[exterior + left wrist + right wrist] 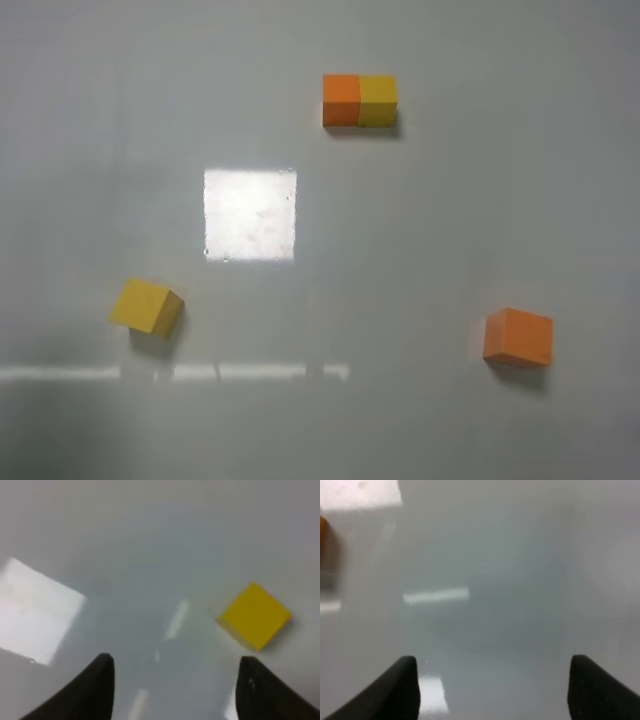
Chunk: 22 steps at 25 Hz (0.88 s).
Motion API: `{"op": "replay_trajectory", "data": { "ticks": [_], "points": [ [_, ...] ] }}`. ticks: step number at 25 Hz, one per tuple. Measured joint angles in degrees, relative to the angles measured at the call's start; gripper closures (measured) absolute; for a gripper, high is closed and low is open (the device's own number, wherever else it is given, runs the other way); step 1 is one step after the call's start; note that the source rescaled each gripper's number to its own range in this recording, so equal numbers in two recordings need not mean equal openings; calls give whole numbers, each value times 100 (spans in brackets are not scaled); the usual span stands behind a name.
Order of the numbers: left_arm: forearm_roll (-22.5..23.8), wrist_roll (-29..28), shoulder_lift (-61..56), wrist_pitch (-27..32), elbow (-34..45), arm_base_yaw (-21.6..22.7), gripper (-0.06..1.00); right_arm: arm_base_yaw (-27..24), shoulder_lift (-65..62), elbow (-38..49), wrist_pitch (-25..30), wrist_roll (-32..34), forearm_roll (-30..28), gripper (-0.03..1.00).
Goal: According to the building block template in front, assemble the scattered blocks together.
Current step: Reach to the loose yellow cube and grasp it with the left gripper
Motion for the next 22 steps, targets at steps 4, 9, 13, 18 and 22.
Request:
{"op": "replay_trajectory", "data": {
  "ticks": [4,9,13,18,22],
  "points": [
    [149,711,183,-408,-7,-548,63,0,0,0,0,0,0,38],
    [967,704,750,-706,-27,-1736,63,0,0,0,0,0,0,38],
    [2339,28,1126,-772,-27,-2916,63,0,0,0,0,0,0,38],
    [3908,-1115,1279,-557,-27,-4082,63,0,0,0,0,-2,0,38],
    [4672,-1799,1329,-50,-27,-4692,63,0,0,0,0,-2,0,38]
  ]
}}
